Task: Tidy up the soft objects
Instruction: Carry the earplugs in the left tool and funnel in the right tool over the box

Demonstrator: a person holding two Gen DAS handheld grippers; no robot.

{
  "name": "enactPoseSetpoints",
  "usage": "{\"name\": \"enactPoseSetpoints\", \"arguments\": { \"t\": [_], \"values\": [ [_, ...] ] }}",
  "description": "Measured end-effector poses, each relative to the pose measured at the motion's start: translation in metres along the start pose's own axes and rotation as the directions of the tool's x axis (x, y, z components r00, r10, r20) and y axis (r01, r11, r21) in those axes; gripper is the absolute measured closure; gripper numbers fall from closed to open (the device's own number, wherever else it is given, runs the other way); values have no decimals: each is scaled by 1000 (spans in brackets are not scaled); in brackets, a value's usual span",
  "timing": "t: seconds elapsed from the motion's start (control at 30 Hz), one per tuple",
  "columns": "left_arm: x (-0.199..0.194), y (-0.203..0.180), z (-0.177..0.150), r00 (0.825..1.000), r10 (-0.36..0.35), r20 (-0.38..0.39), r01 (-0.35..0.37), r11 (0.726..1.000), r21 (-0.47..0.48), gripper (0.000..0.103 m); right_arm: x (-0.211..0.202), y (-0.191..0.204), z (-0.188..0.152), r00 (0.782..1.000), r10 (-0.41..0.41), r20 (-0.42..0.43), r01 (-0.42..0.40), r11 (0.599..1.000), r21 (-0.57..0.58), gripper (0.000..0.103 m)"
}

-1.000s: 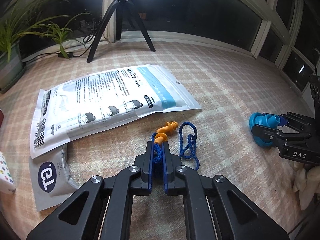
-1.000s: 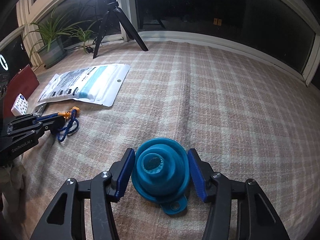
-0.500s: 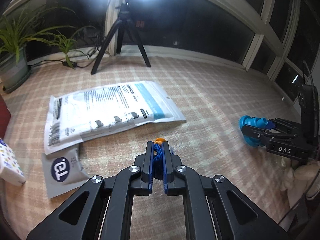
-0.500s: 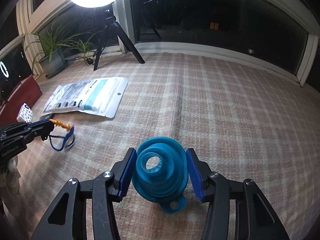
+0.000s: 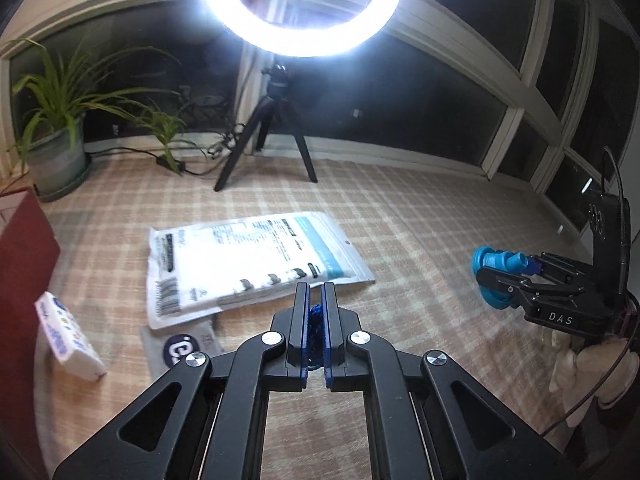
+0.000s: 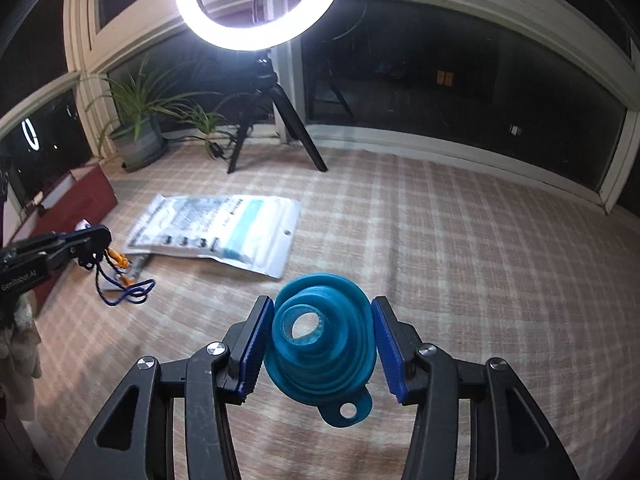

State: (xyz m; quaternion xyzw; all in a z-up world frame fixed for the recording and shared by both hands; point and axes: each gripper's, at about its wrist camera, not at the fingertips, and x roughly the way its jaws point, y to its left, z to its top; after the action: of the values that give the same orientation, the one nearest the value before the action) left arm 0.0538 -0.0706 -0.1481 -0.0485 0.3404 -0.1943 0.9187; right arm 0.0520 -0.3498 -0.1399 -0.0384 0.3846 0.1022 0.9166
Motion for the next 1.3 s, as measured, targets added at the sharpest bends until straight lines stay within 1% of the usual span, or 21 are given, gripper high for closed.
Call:
{"name": "enactPoseSetpoints", "arguments": {
  "t": [0.1,0.23,0.33,0.5,0.67,0.83,0.97,1.07,1.2,1.3],
  "values": [
    [-16,2,4,999,15,35,-15,1000,23,99,-4,11,5,1000,17,13,-17,1000,-13,57],
    [-33,10,10,998,23,65,-24,1000,20,99,-8,27,12,999,35,29,-34,999,-40,57],
    [-49,20,17,996,24,88,-23,1000,-6,99,-9,39,17,998,55,36,-53,997,-56,57],
    [-83,44,29,989,53,135,-48,998,-41,99,-12,66,27,994,98,42,-94,991,-98,58],
    [-121,79,35,978,109,177,-95,992,-89,99,-16,99,45,985,160,62,-150,978,-143,58],
    [-158,114,31,959,195,203,-172,977,-127,99,-20,143,67,966,247,78,-229,954,-193,57],
    [-185,150,23,941,269,207,-236,957,-168,99,-22,188,86,945,317,81,-288,924,-251,58],
    [-201,176,16,929,313,200,-272,940,-206,99,-23,228,99,924,376,73,-340,893,-295,57],
    [-217,206,8,910,370,186,-323,916,-239,99,-23,284,113,892,449,51,-402,840,-364,57],
    [-223,226,1,903,395,170,-343,900,-269,99,-18,326,120,875,484,20,-436,803,-406,57]
  ]
}}
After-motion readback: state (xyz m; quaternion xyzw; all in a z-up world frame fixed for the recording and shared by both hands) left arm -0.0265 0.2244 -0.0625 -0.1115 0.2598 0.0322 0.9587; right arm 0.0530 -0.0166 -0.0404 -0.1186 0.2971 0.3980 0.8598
